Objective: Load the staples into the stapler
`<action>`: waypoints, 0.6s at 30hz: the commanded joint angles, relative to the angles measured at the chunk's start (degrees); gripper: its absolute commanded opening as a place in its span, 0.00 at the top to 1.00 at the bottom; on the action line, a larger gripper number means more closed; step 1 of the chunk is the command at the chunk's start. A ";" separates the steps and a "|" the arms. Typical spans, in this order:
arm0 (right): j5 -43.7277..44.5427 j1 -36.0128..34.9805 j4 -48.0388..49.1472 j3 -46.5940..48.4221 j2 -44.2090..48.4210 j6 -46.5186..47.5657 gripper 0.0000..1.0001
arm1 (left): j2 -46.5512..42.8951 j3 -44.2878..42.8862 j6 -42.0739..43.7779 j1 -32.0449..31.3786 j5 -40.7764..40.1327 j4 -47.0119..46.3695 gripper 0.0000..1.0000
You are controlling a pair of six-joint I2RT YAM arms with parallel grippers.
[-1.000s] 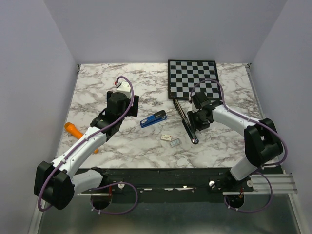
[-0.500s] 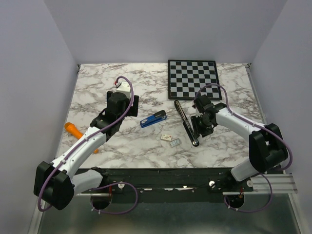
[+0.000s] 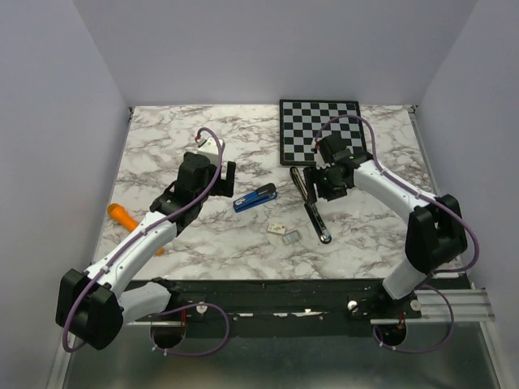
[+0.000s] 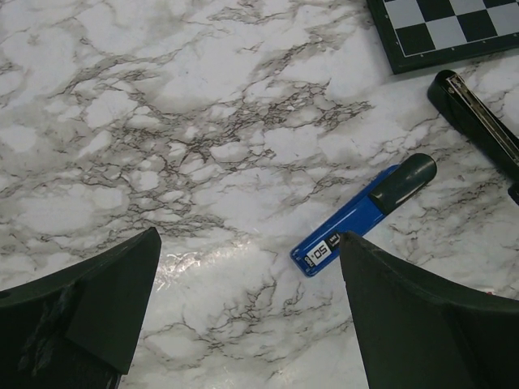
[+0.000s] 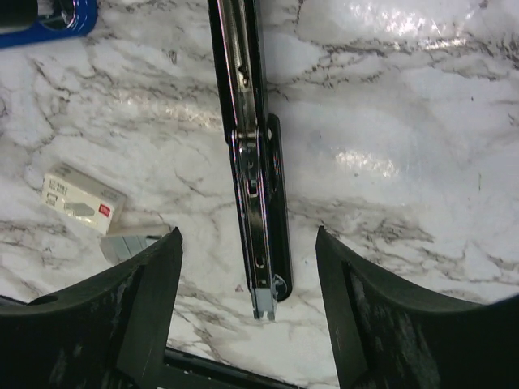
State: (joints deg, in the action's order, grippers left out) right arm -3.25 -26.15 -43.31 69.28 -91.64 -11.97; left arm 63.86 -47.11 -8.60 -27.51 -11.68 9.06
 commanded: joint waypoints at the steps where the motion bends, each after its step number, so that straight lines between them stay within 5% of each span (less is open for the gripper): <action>1: -1.76 -0.22 2.26 4.81 -7.57 0.19 0.26 | -1.80 1.76 -1.94 -0.27 6.49 -2.03 0.01; 8: -0.09 -1.71 -0.82 8.33 -13.83 0.19 0.27 | -1.63 3.25 -8.00 -0.27 11.06 -2.38 0.01; 18: 2.89 -1.80 2.09 9.38 -19.45 1.15 0.41 | 1.35 2.99 -13.10 -0.27 17.04 -3.35 0.01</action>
State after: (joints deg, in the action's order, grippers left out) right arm -2.74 -27.77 -42.54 76.77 -108.79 -11.84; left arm 63.66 -43.33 -18.13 -27.51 1.32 6.87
